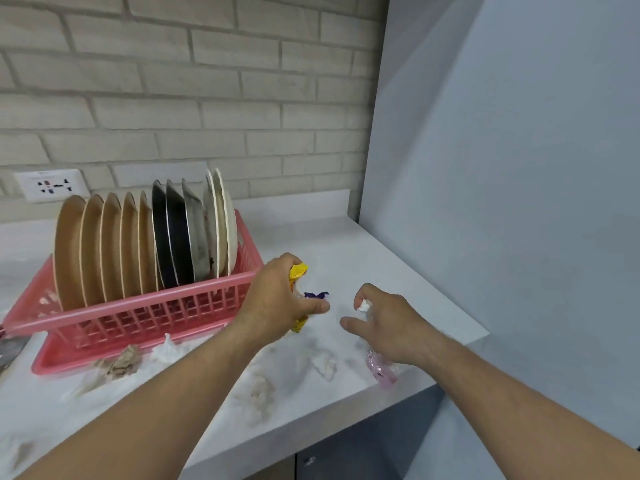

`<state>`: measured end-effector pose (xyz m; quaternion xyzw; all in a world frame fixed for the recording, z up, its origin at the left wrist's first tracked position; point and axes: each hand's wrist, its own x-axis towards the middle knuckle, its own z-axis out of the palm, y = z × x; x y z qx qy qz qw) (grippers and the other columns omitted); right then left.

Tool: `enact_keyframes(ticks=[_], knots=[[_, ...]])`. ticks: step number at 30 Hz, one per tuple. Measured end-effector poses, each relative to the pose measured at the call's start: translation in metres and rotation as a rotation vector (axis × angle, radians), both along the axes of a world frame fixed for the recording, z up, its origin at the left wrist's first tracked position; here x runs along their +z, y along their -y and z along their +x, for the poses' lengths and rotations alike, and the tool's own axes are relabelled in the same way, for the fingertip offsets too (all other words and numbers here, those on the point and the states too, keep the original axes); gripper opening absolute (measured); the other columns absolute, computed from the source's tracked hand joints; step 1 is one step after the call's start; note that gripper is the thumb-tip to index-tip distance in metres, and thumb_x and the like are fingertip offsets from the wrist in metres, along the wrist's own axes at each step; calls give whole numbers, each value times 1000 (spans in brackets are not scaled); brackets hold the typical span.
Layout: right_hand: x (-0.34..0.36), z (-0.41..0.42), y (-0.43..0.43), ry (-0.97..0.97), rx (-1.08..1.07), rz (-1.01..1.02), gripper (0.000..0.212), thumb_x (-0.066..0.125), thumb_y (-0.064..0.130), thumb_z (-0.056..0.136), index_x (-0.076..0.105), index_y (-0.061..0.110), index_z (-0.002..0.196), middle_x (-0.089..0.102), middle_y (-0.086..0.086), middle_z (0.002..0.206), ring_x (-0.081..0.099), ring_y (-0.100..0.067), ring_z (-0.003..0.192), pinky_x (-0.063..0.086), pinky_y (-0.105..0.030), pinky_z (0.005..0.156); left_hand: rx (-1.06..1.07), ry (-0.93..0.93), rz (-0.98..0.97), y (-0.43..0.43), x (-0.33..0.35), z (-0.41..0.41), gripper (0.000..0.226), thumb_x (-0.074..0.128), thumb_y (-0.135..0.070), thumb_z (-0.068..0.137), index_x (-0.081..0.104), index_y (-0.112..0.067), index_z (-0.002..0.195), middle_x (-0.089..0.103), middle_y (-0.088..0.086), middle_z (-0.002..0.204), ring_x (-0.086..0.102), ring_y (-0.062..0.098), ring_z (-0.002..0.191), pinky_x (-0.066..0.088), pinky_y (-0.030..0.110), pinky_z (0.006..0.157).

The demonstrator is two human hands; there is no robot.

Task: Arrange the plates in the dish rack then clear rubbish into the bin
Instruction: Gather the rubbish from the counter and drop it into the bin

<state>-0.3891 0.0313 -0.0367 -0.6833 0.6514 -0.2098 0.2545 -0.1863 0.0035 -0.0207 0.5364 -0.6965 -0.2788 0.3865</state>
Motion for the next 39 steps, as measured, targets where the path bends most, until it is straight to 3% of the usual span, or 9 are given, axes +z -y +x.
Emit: enact_keyframes(ticks=[4, 8, 11, 14, 16, 20, 28, 35, 39], knots=[[5, -6, -31, 5, 19, 10, 54, 76, 53, 65, 34, 39, 96, 58, 4, 84, 56, -7, 59, 40, -21, 50, 28, 90, -18, -35, -11, -17, 53, 76, -6, 68, 49, -25, 109, 49, -6, 95, 56, 10, 69, 47, 18, 45], [4, -17, -69, 27, 148, 197, 88, 85, 54, 57, 20, 38, 113, 46, 11, 103, 52, -8, 91, 45, -22, 67, 25, 8, -21, -72, -17, -26, 33, 60, 3, 73, 51, -26, 86, 51, -3, 73, 47, 8, 51, 39, 15, 40], [-5, -26, -92, 57, 217, 258, 94, 89, 46, 57, 15, 42, 115, 46, 5, 112, 53, -13, 100, 50, -28, 81, 14, 1, 10, -98, -26, -25, 26, 60, 0, 76, 52, -24, 83, 54, -1, 72, 46, 6, 50, 38, 11, 40], [-24, -31, -111, 25, 206, 225, 82, 83, 26, 65, 19, 39, 115, 48, 2, 103, 57, -14, 83, 47, -18, 51, -6, 67, 72, -122, -44, -18, 18, 59, -8, 80, 53, -25, 85, 62, -1, 84, 56, 8, 64, 43, 9, 47], [-42, -34, -121, 50, 152, 192, 62, 75, 18, 72, 30, 32, 112, 51, 1, 98, 58, -14, 77, 45, -17, 43, -47, 112, 114, -134, -60, -16, 16, 58, -11, 82, 50, -25, 83, 63, 1, 86, 59, 8, 67, 46, 12, 51], [-78, -42, -134, 56, 31, 148, 35, 69, 33, 82, 42, 31, 105, 56, 5, 94, 61, -12, 78, 55, -25, 56, -158, 159, 206, -149, -90, -20, 17, 56, -12, 83, 46, -27, 82, 61, 4, 83, 60, 8, 61, 45, 15, 48], [-164, -21, -156, -55, -99, 233, 21, 55, 47, 92, 40, 37, 102, 57, 9, 88, 60, -13, 75, 58, -36, 66, -144, 277, 179, -163, -183, -17, 29, 61, -20, 87, 43, -39, 100, 53, -15, 87, 53, 5, 77, 35, 14, 60], [-288, 11, -169, 83, -290, 371, 33, 64, 36, 82, 37, 33, 101, 52, 6, 93, 53, -9, 77, 42, -24, 57, -148, 423, 303, -179, -318, 41, 29, 62, -22, 87, 40, -38, 99, 46, -13, 97, 48, 7, 83, 36, 19, 65], [-373, 22, -188, 130, -315, 401, 42, 63, 25, 82, 35, 25, 114, 49, -2, 109, 53, -18, 87, 43, -27, 69, -158, 443, 344, -192, -405, 62, 24, 58, -24, 85, 48, -25, 107, 45, -5, 105, 48, 16, 91, 45, 30, 77]])
